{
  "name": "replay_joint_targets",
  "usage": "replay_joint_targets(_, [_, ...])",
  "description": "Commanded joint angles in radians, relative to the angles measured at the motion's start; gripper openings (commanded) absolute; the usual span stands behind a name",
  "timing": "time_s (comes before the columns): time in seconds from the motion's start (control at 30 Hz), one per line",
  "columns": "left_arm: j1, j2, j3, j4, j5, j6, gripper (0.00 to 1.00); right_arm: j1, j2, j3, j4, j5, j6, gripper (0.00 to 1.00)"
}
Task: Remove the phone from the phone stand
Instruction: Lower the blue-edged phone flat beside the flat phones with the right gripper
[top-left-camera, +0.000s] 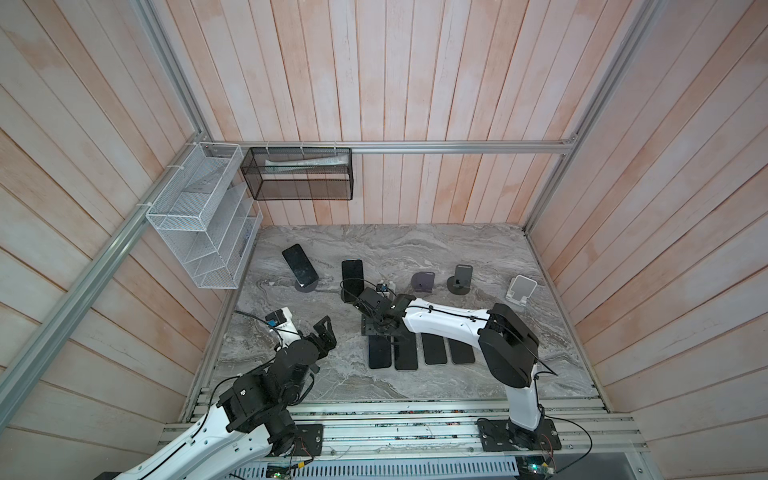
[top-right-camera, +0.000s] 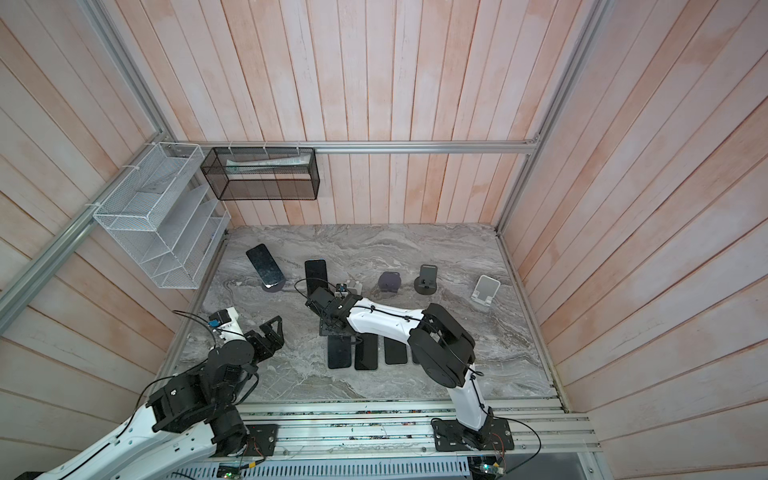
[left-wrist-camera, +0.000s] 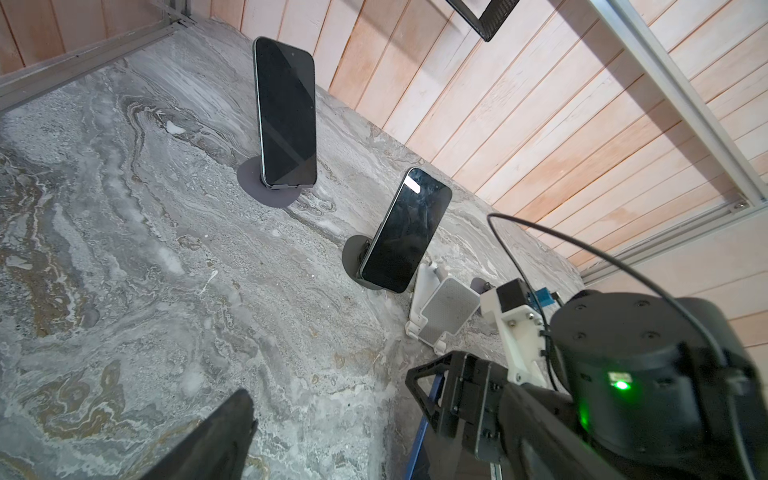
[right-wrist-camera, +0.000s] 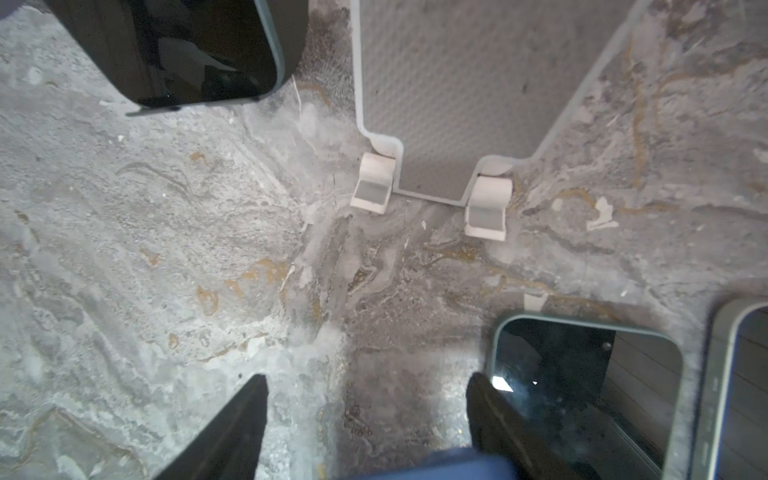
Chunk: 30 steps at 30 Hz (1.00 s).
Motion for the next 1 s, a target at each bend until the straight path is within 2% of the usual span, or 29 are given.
replay_joint_targets(0.0, [0.003,-0.006,-0.015,0.013,0.011,0.011,0.94,-0.006,0.049,0.009,-0.008,0.006,0.028,0.61])
replay_joint_targets(0.23, [0.004,-0.024,-0.040,0.028,0.016,0.010,0.94,-0.004,0.092,0.038,-0.037,0.051,0.058,0.62])
replay_joint_targets(0.3, [0.004,-0.029,-0.039,0.025,0.016,0.016,0.94,0.004,0.112,0.067,-0.102,0.090,0.107,0.63])
replay_joint_targets(0.43, [0.004,-0.044,-0.049,0.023,-0.001,0.017,0.94,0.026,0.116,0.045,-0.078,0.110,0.159,0.63])
replay_joint_targets(0.7, [0.004,-0.075,-0.054,0.024,-0.002,0.035,0.94,0.044,0.212,0.158,-0.177,0.143,0.159,0.68])
replay_joint_targets(0.97, [0.004,-0.112,-0.060,0.002,-0.007,0.030,0.94,0.048,0.225,0.149,-0.178,0.143,0.147,0.71])
